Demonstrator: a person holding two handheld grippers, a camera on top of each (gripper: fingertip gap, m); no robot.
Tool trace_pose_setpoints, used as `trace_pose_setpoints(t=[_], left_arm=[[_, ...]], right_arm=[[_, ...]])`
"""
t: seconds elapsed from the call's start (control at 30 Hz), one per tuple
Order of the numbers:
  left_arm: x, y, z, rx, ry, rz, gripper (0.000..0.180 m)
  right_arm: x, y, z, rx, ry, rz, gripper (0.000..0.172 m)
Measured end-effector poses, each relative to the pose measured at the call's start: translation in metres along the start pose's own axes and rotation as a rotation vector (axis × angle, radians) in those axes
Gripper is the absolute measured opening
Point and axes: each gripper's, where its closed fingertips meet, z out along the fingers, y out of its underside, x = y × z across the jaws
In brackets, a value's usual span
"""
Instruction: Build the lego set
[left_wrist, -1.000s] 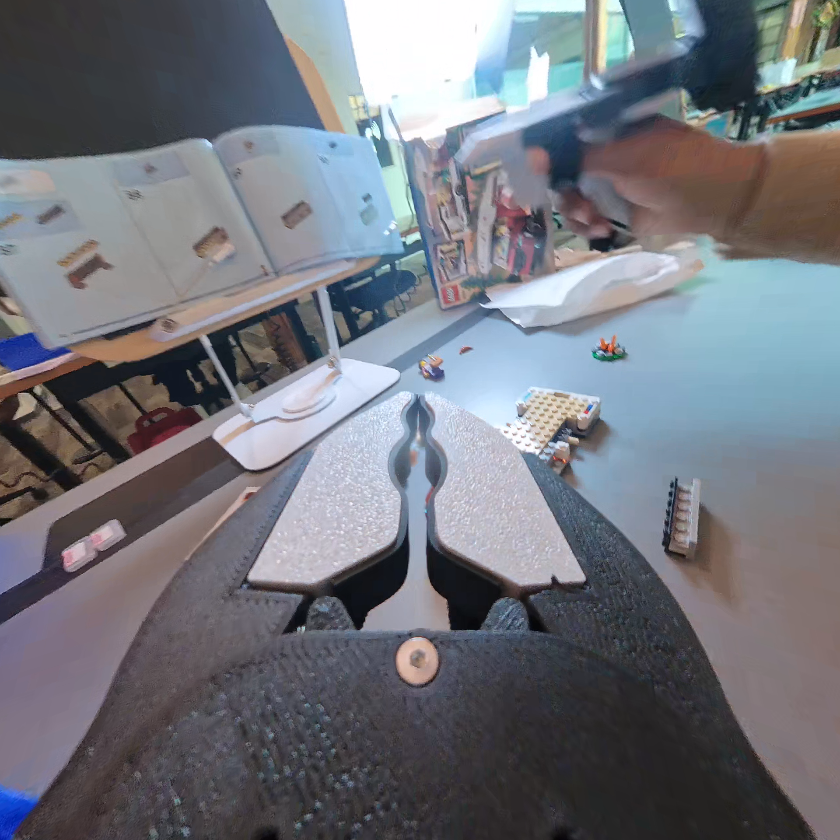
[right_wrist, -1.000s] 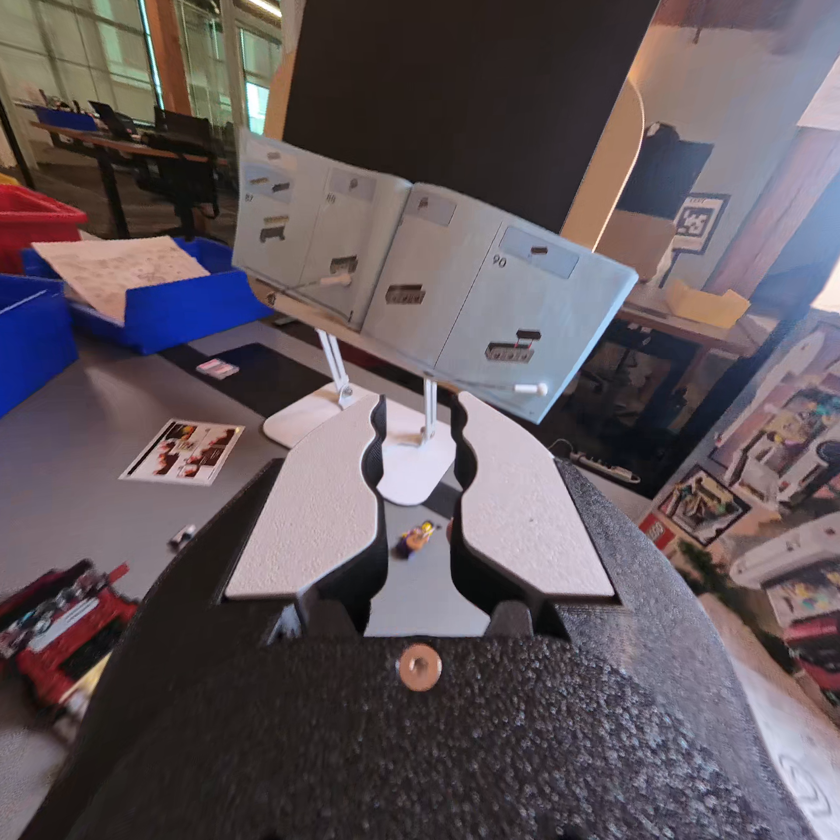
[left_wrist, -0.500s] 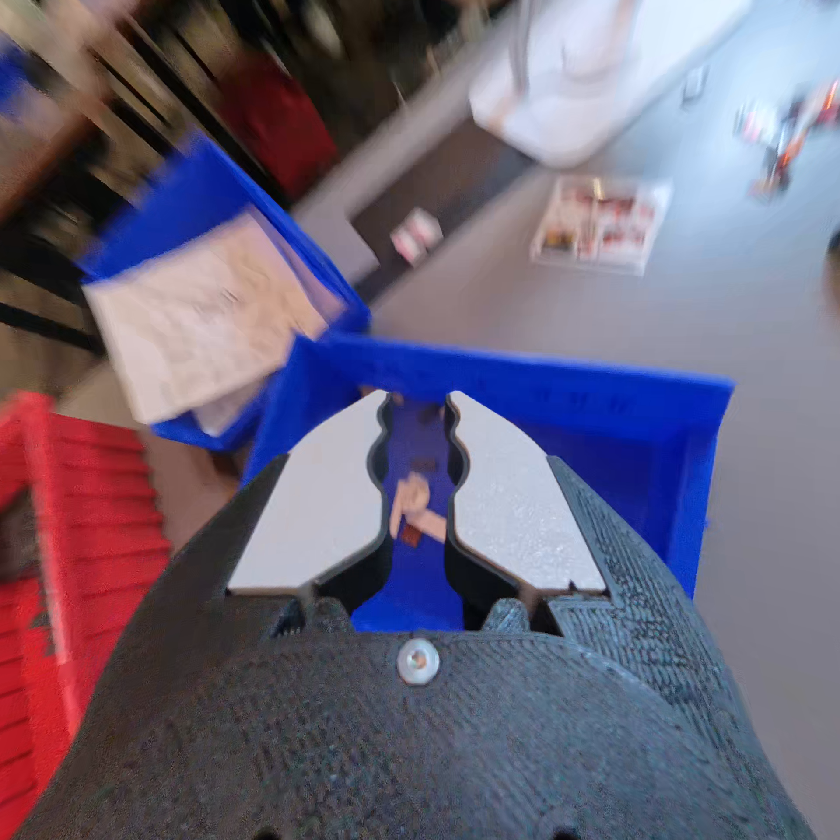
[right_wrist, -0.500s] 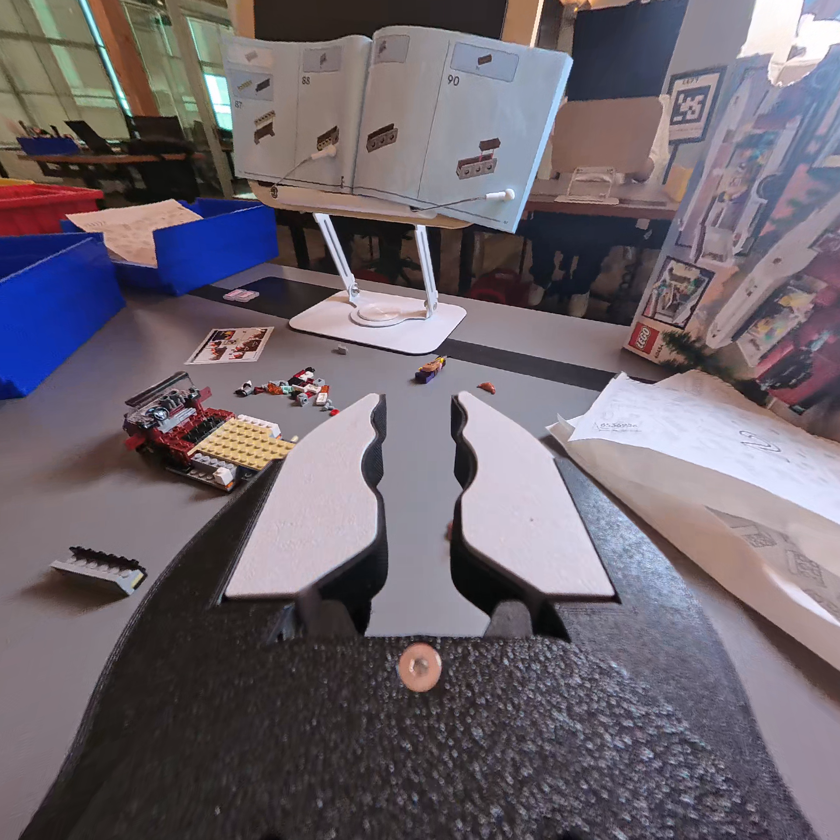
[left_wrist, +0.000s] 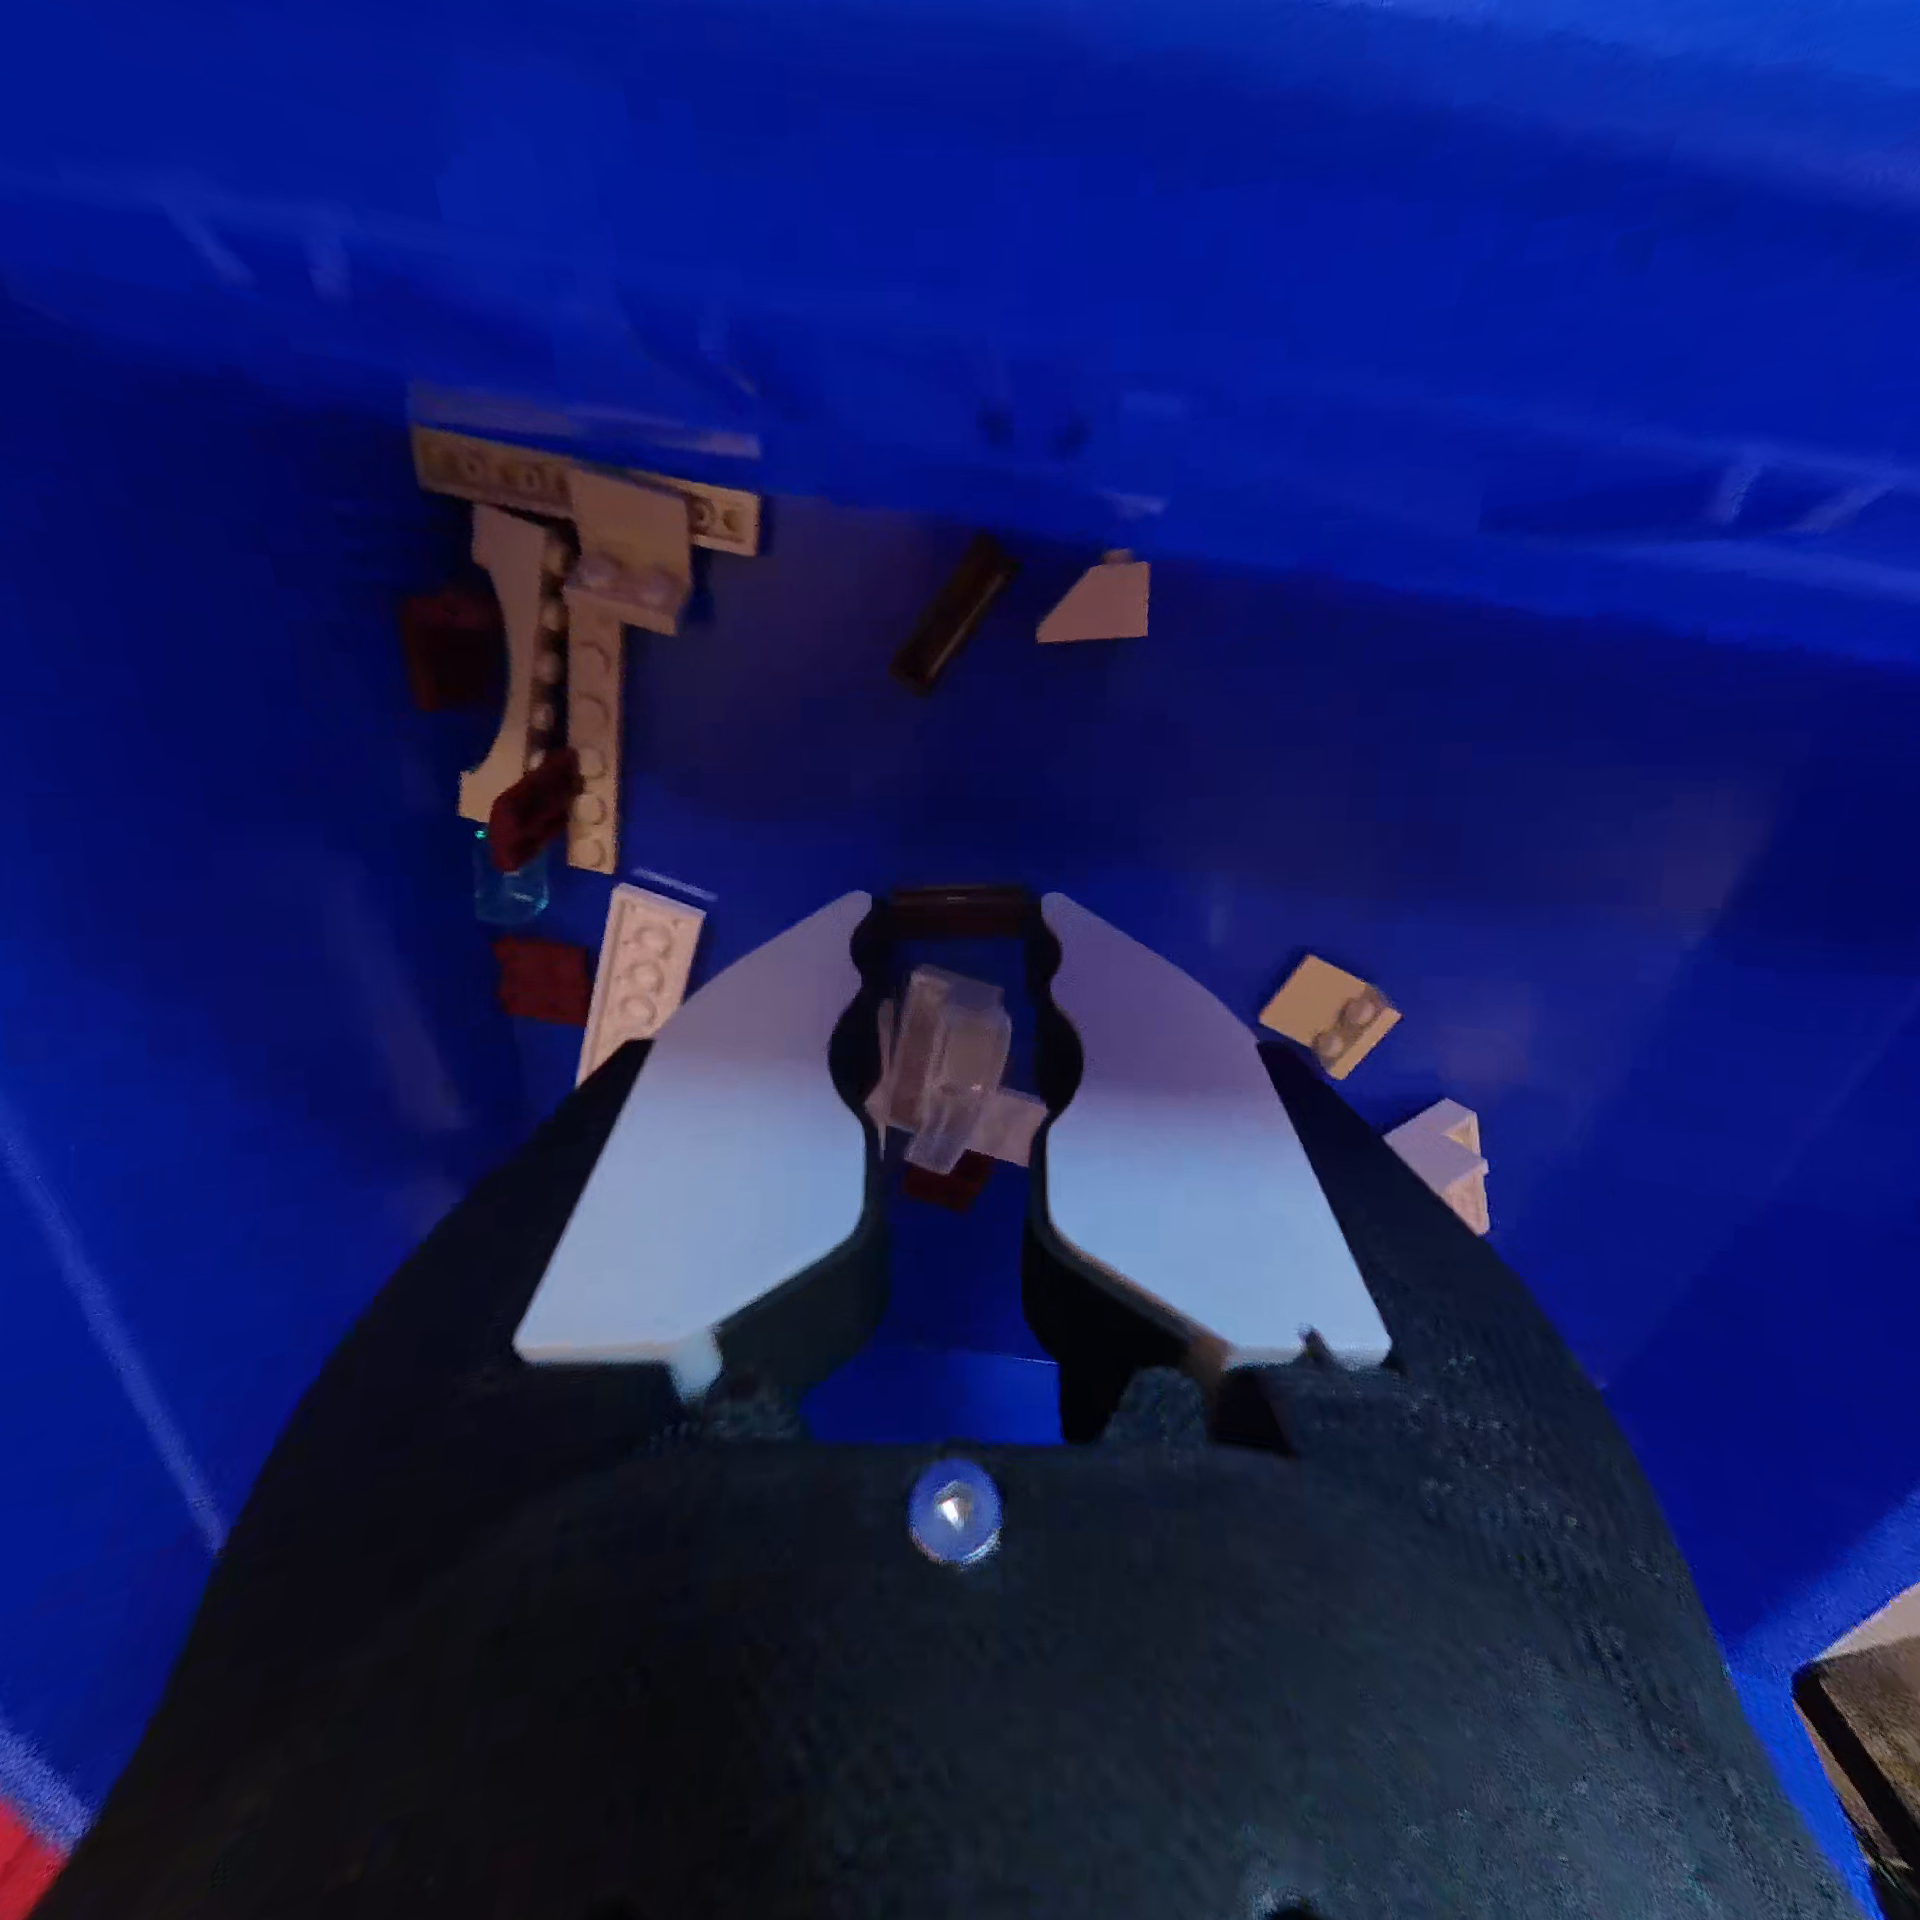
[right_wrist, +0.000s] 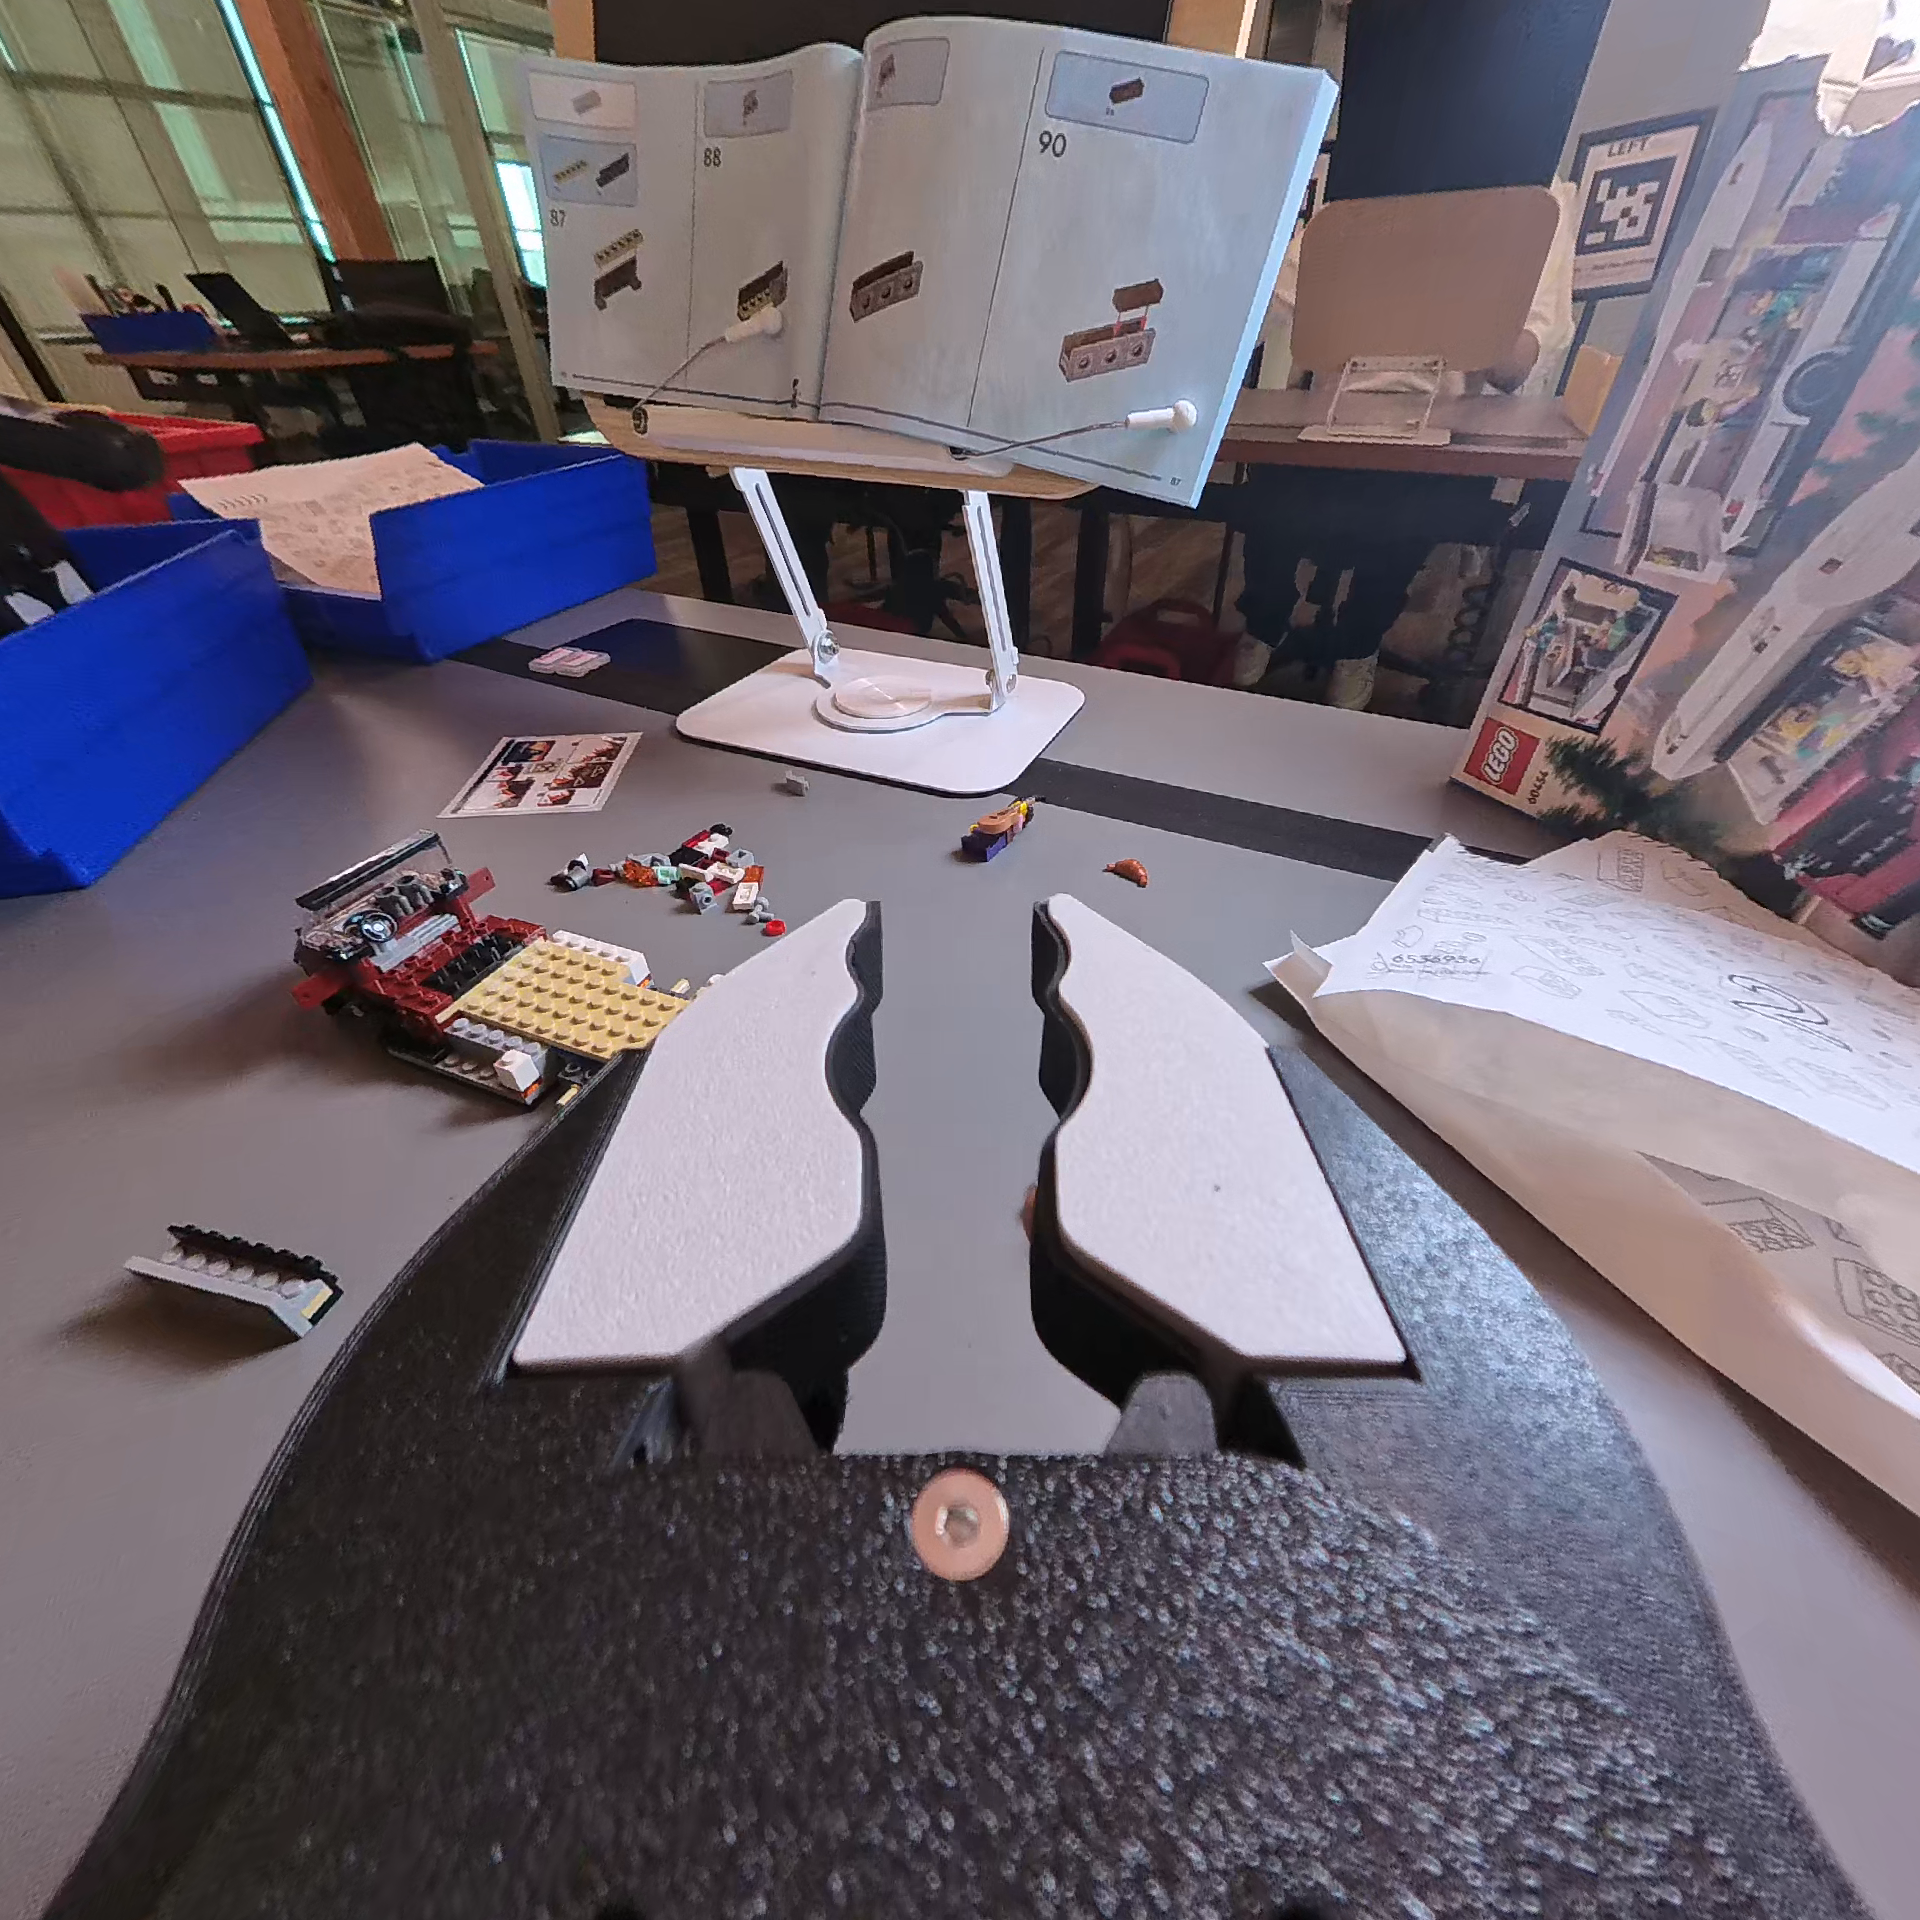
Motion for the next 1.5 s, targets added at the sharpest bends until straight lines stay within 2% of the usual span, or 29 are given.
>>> trace_pose_setpoints(t=[0.1,0.2,0.3,0.43,0.5,0.57,0.67,0.8,0.93,1.13,1.23,1.4,1.5], left_arm=[[0.005,-0.001,-0.008,0.045,-0.009,0.009,0.026],[0.033,-0.02,-0.051,0.264,0.02,0.034,0.025],[0.1,-0.045,-0.112,0.588,0.155,0.08,0.025],[0.21,-0.072,-0.175,0.993,0.414,0.104,0.025],[0.268,-0.084,-0.191,1.136,0.622,0.093,0.025],[0.316,-0.1,-0.19,1.221,0.817,0.046,0.025],[0.367,-0.127,-0.177,1.231,1.129,-0.087,0.024],[0.398,-0.153,-0.168,1.188,1.433,-0.265,0.025],[0.413,-0.161,-0.164,1.168,1.494,-0.309,0.025],[0.422,-0.163,-0.163,1.142,1.603,-0.398,0.025],[0.422,-0.164,-0.159,1.143,1.605,-0.432,0.025],[0.421,-0.164,-0.154,1.127,1.619,-0.428,0.025],[0.417,-0.164,-0.147,1.142,1.54,-0.37,0.028]], right_arm=[[-0.004,-0.001,0.0,0.001,-0.01,-0.014,0.028],[-0.016,-0.006,-0.002,0.019,-0.036,-0.083,0.028],[-0.047,-0.011,0.0,0.04,-0.123,-0.196,0.028],[-0.114,-0.006,0.006,0.034,-0.341,-0.312,0.029],[-0.151,-0.002,0.006,0.039,-0.448,-0.374,0.029],[-0.185,-0.001,0.003,0.06,-0.531,-0.43,0.029],[-0.219,-0.006,0.0,0.107,-0.579,-0.513,0.029],[-0.229,-0.021,-0.002,0.173,-0.507,-0.545,0.027],[-0.228,-0.032,-0.007,0.223,-0.437,-0.531,0.023],[-0.232,-0.025,-0.001,0.216,-0.383,-0.602,0.019],[-0.228,-0.023,0.004,0.215,-0.347,-0.614,0.01],[-0.23,-0.016,0.005,0.146,-0.468,-0.554,0.009],[-0.225,-0.007,0.001,0.004,-0.621,-0.516,0.01]])
